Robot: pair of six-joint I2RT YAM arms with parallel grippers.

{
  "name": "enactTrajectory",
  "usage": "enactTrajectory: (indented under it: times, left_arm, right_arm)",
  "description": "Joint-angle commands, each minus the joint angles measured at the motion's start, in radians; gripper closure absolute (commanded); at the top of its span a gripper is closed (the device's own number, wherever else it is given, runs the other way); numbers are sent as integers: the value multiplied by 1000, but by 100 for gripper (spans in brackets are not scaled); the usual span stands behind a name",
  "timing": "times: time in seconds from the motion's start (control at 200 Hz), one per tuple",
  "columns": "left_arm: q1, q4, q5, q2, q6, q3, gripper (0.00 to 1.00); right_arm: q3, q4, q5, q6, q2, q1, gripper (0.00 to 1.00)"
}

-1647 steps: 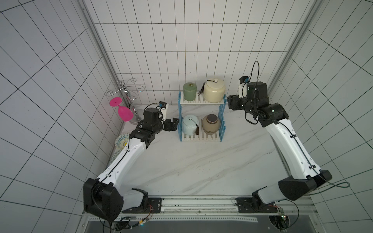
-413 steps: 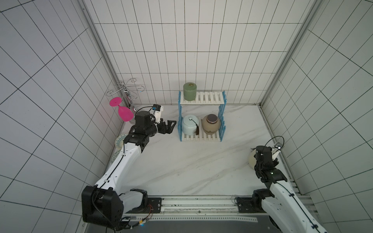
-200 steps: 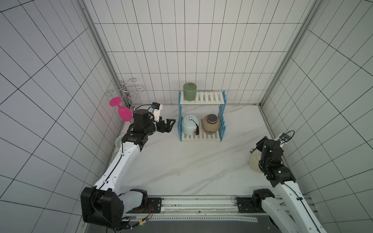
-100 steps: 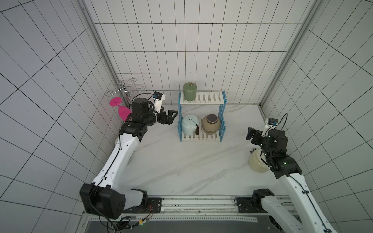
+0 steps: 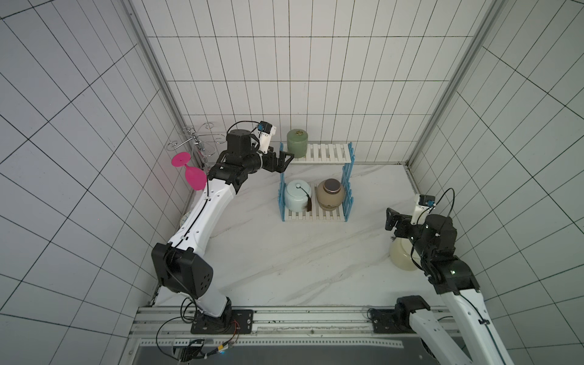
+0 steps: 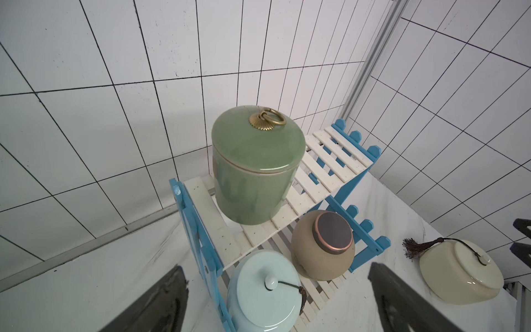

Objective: Remove the tea canisters from the shelf
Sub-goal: Pick up the tea canister from the shelf.

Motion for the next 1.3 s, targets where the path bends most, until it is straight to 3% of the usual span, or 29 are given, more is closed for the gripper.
enactTrajectory:
  times: [0.0, 0.545, 1.294]
  left_arm:
    - [-15, -22, 2, 71, -32, 100, 1]
    - [-33, -31, -26, 294, 36, 339, 1]
    - [-84, -5, -36, 419, 103, 441, 10]
  right_arm:
    - [-16, 9, 3, -18, 8, 0, 1]
    - [-17, 7, 15, -23, 8, 1, 1]
    - [-20, 10, 12, -24, 7, 1, 1]
